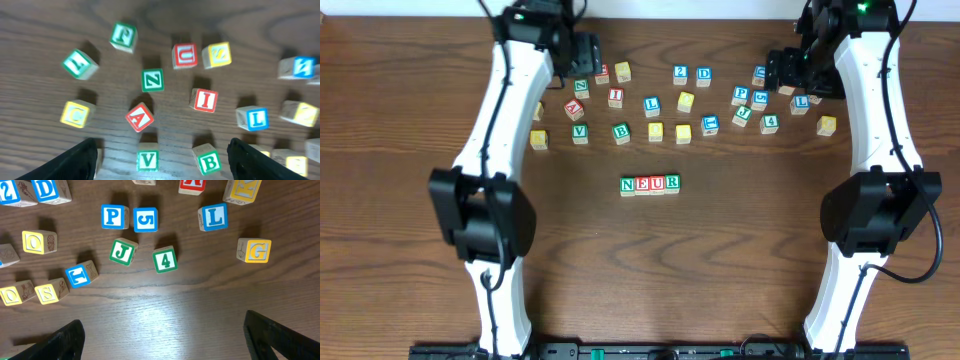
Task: Spell out NEURIPS
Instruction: 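Move the left gripper forward over the blocks near the red U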
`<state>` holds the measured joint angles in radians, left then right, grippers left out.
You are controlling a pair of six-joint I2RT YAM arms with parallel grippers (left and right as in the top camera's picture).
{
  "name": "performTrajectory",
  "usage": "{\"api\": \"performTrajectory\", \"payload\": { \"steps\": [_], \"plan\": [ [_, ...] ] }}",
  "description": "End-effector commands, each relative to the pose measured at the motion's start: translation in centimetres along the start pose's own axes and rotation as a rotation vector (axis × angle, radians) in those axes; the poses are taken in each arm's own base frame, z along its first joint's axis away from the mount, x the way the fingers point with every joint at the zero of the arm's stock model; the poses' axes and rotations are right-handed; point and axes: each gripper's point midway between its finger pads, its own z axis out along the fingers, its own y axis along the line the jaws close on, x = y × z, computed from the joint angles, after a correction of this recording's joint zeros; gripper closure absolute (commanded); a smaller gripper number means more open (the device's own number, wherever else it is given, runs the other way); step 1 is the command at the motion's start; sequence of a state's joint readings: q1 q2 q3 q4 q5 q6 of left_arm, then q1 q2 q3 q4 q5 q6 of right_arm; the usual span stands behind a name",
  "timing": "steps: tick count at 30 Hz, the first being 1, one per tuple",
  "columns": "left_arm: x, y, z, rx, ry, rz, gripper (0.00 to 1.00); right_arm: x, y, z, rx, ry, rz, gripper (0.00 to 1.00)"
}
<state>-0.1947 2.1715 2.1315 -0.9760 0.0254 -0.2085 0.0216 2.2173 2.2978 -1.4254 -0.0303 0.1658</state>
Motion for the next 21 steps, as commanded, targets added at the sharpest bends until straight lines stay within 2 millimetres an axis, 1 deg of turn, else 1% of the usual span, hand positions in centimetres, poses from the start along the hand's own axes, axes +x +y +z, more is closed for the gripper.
{"api": "performTrajectory", "payload": {
  "steps": [1, 4, 8, 10, 14, 21],
  "plan": [
    [0.5, -1.3, 1.7, 0.009, 0.025, 0.022, 0.18, 0.1, -0.3, -0.1, 0.004, 0.002, -0.01, 0.04],
    [1.1, -2.8, 3.2, 0.018, 0.037, 0.048, 0.18, 0.1, -0.3, -0.1, 0.004, 0.002, -0.01, 0.04],
    [1.3, -4.5, 4.7, 0.023, 0.024, 0.077, 0.18, 0.1, -0.3, -0.1, 0.004, 0.003, -0.01, 0.04],
    [1.5, -4.8, 6.1, -0.001, 0.02, 0.078, 0.18, 0.2, -0.3, -0.1, 0.004, 0.005, -0.009, 0.04],
    [1.7, -5.4, 8.0, 0.003, 0.016, 0.087, 0.18, 0.2, -0.3, -0.1, 0.004, 0.005, -0.01, 0.04],
    [2.0, -5.6, 10.6, 0.004, 0.018, 0.089, 0.18, 0.2, -0.3, -0.1, 0.004, 0.006, -0.011, 0.04]
  ]
}}
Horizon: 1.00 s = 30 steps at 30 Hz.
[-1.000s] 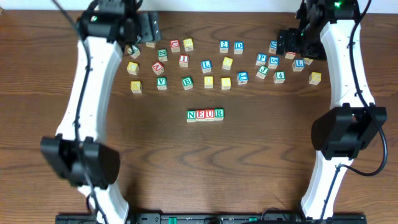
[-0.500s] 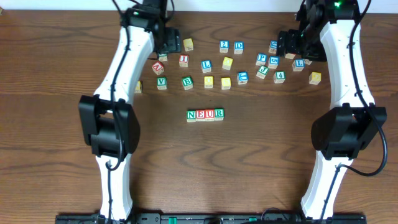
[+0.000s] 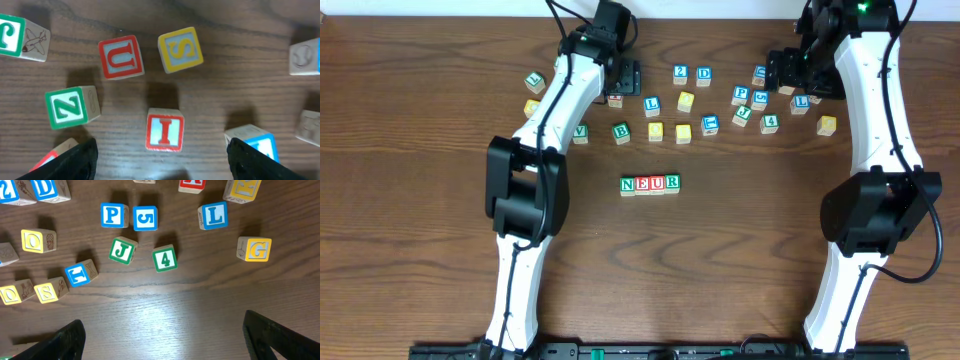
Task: Spell out NEURIPS
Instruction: 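Move the left gripper forward over the blocks near the red U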
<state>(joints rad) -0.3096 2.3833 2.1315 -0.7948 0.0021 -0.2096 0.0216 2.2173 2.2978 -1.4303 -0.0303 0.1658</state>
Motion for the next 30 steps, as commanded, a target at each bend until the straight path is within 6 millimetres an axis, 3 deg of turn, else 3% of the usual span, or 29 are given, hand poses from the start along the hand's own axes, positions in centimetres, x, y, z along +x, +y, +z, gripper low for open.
{"api": "performTrajectory", "payload": {
  "steps": [1, 13, 18, 30],
  "plan": [
    [-0.4, 0.4, 1.1, -0.016, -0.012, -0.014, 0.18, 0.1, -0.2, -0.1, 0.003, 0.001, -0.011, 0.05],
    [1.2, 0.2, 4.0, -0.026, 0.032, -0.006, 0.25, 0.1, -0.1, -0.1, 0.003, 0.001, -0.013, 0.05],
    [1.1, 0.2, 4.1, -0.025, 0.029, -0.007, 0.32, 0.1, -0.2, -0.1, 0.003, 0.001, -0.012, 0.06],
    [1.8, 0.3, 4.6, -0.03, 0.045, -0.006, 0.32, 0.1, -0.1, -0.1, 0.003, 0.001, -0.013, 0.05]
  ]
}}
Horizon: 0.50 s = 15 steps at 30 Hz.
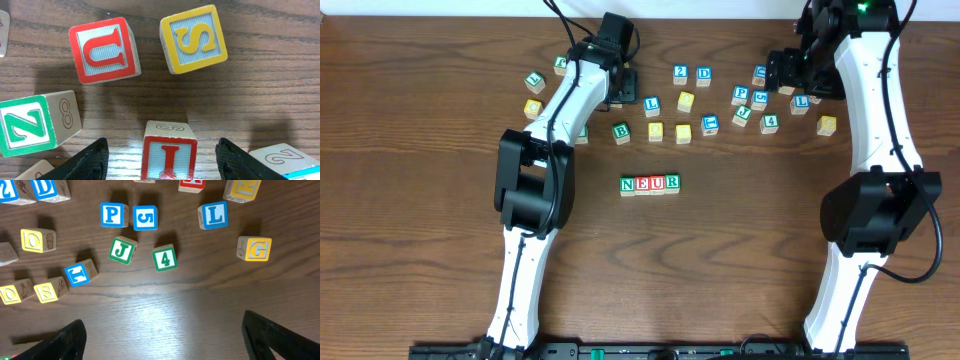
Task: Spell out NEURIPS
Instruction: 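Move the left gripper forward over the blocks near the red U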
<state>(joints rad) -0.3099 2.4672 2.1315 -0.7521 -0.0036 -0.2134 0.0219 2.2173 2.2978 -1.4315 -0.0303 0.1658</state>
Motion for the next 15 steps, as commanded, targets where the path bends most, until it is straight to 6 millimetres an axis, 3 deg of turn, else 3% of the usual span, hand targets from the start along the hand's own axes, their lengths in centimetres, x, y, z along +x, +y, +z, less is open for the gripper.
{"api": "performTrajectory", "payload": {
  "steps": [1, 15],
  "plan": [
    [0.3, 0.03, 0.65, -0.012, 0.005, -0.005, 0.32, 0.06, -0.12, -0.12, 0.003, -0.001, -0.013, 0.05],
    [0.14, -0.06, 1.47, -0.009, -0.006, -0.005, 0.32, 0.06, -0.16, -0.12, 0.005, 0.0, -0.013, 0.05]
  ]
}}
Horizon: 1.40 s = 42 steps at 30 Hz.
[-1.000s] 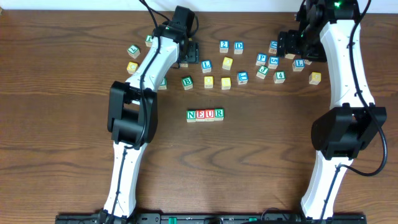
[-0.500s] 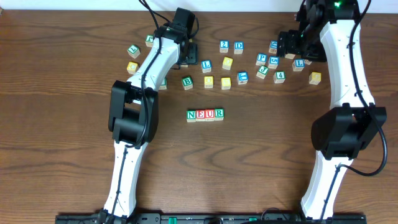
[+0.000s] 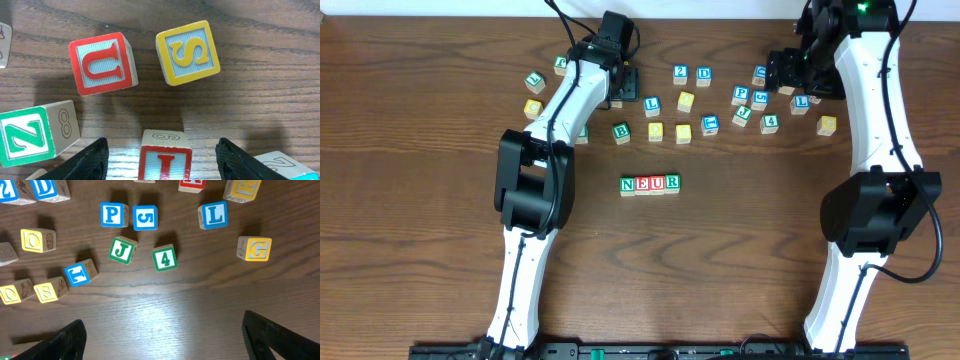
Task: Spell out NEURIPS
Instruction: 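Move the left gripper forward over the blocks near the red U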
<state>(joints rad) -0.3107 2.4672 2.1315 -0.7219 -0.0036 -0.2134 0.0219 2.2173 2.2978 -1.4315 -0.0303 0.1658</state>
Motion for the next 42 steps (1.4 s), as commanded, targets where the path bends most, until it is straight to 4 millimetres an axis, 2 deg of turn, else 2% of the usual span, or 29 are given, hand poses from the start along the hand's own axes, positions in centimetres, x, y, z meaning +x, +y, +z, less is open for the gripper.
{"api": "performTrajectory", "payload": {
  "steps": [1, 6, 10, 16, 20, 25, 33, 42],
  "plan": [
    [1.1, 0.2, 1.8, -0.02, 0.03, -0.004, 0.32, 0.1, -0.2, -0.1, 0.007, -0.001, -0.013, 0.05],
    [1.7, 0.4, 2.6, -0.026, 0.049, -0.002, 0.33, 0.0, -0.5, -0.1, 0.024, -0.004, -0.013, 0.04],
    [1.6, 0.3, 2.6, -0.025, 0.045, -0.003, 0.44, 0.0, -0.5, -0.1, 0.024, -0.004, -0.013, 0.04],
    [1.5, 0.3, 2.5, -0.024, 0.042, -0.003, 0.51, 0.0, -0.5, -0.1, 0.024, -0.004, -0.013, 0.03],
    [1.5, 0.3, 2.5, -0.023, 0.041, -0.003, 0.59, 0.0, -0.5, -0.1, 0.024, -0.004, -0.013, 0.02],
    [1.2, 0.3, 2.1, -0.021, 0.034, -0.003, 0.62, 0.0, -0.5, -0.1, 0.024, -0.004, -0.013, 0.02],
    [-0.1, 0.0, 0.0, -0.01, -0.005, -0.006, 0.67, -0.1, -0.5, -0.1, 0.024, -0.006, -0.013, 0.01],
    [-2.3, -0.3, -4.8, 0.011, -0.075, -0.011, 0.68, -0.1, -0.5, -0.1, 0.024, -0.009, -0.013, 0.01]
  ]
}}
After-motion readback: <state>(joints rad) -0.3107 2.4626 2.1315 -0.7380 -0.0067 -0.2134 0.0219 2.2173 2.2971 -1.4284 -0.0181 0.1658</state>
